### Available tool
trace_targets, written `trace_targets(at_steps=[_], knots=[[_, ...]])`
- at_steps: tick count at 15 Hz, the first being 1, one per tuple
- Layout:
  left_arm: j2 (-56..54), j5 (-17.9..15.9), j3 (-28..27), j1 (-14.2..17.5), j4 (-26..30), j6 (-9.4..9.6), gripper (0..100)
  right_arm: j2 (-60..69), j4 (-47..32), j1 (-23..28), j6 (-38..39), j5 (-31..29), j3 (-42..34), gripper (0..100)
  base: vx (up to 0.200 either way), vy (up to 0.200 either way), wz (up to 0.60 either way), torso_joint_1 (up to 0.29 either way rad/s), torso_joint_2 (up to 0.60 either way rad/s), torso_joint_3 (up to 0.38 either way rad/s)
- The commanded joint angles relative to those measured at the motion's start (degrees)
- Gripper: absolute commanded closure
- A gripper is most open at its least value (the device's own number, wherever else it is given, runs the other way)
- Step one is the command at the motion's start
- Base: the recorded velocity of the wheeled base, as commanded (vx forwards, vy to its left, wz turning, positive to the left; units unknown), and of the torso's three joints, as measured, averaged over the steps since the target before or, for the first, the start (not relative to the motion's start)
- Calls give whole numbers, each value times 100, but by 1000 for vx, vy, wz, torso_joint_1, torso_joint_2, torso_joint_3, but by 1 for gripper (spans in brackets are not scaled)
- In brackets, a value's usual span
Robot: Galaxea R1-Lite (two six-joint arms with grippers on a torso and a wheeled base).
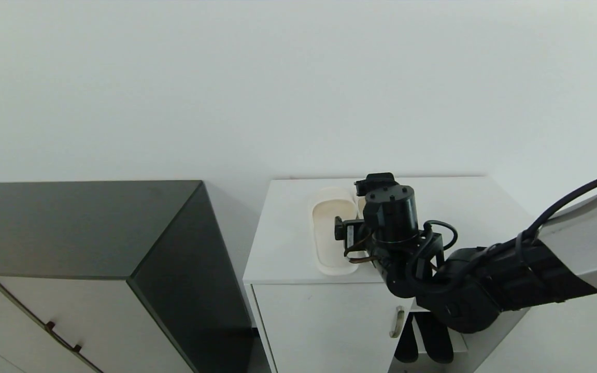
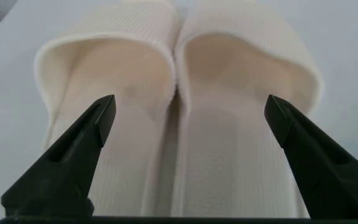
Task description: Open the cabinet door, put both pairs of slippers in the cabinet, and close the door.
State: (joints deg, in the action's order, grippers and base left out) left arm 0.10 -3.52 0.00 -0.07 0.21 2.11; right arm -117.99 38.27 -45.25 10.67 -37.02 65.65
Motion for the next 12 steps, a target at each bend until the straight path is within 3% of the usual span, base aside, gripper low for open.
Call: trace_targets(at_steps=[1,8,9,12], knots=[[-1,1,0,-1,6,0,100,-400,49,157,-21,108,282,0,0,0,0,0,0,0],[-1,1,0,-1,6,0,100,-919,41,385,-179,169,1073,0,0,0,0,0,0,0],[-1,1,0,-1,-3,0,100,-927,32,385,-188,169,1073,100,0,0,0,0,0,0],[-1,1,0,-1,6,0,100,-927,41,385,-197,169,1082,100,0,0,0,0,0,0]])
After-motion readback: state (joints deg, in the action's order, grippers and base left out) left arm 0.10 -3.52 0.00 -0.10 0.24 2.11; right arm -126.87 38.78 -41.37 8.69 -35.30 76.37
